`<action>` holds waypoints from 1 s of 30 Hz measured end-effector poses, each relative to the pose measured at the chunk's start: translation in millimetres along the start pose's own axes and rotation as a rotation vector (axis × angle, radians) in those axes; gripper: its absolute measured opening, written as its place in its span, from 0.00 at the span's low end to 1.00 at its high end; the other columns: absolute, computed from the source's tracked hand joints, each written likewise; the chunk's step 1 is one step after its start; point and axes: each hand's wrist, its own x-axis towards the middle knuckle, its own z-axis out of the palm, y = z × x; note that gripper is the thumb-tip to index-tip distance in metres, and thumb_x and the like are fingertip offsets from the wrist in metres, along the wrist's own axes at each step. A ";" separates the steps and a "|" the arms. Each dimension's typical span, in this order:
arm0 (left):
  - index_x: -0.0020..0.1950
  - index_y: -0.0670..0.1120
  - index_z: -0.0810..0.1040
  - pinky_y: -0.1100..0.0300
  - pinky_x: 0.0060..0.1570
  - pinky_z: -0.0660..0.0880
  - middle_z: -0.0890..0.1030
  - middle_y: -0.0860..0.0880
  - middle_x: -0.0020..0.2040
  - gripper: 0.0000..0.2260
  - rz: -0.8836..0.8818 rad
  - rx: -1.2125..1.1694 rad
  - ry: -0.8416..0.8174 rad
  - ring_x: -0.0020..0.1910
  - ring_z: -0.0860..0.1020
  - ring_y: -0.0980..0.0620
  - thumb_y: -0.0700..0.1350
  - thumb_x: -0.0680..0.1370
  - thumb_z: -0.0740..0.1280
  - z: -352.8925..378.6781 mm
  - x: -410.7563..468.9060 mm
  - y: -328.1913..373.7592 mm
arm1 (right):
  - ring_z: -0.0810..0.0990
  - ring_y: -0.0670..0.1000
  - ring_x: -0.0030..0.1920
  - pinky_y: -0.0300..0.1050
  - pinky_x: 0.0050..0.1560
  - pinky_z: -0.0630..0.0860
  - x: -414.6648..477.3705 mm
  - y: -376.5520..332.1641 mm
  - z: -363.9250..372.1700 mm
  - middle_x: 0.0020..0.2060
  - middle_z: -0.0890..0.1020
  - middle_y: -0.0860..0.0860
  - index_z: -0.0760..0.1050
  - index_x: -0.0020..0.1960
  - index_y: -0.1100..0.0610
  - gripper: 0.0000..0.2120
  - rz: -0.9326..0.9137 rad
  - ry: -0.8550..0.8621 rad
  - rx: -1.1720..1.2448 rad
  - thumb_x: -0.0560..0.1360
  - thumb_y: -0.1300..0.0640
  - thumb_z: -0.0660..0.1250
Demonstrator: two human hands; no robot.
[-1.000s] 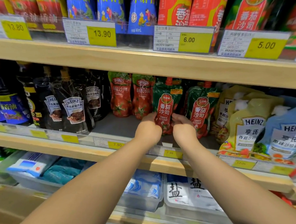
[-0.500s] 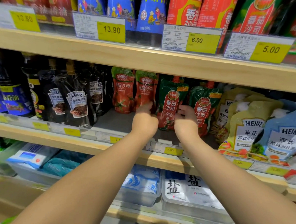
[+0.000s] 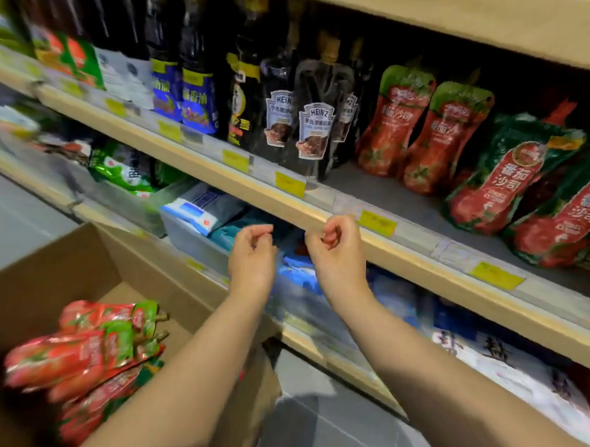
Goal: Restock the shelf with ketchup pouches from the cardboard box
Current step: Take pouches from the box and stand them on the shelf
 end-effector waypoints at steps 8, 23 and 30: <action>0.47 0.37 0.78 0.49 0.54 0.74 0.80 0.34 0.51 0.12 -0.233 0.283 0.181 0.53 0.78 0.37 0.42 0.77 0.57 -132.0 49.8 -103.0 | 0.68 0.47 0.35 0.40 0.41 0.67 -57.9 30.1 135.1 0.34 0.68 0.46 0.67 0.40 0.45 0.14 0.109 -0.389 0.032 0.71 0.65 0.64; 0.62 0.39 0.75 0.50 0.62 0.70 0.76 0.35 0.62 0.16 -0.532 0.615 0.342 0.62 0.73 0.36 0.42 0.77 0.58 -266.8 79.2 -185.5 | 0.79 0.48 0.42 0.37 0.39 0.72 -134.0 134.4 327.7 0.52 0.80 0.58 0.75 0.58 0.66 0.13 0.772 -0.754 -0.100 0.77 0.63 0.57; 0.63 0.45 0.73 0.46 0.62 0.70 0.76 0.41 0.63 0.19 -0.514 0.711 0.310 0.63 0.72 0.38 0.44 0.73 0.59 -287.1 79.4 -202.2 | 0.74 0.50 0.35 0.45 0.45 0.76 -146.9 140.2 361.0 0.35 0.74 0.52 0.68 0.34 0.53 0.13 1.005 -0.785 -0.043 0.75 0.63 0.61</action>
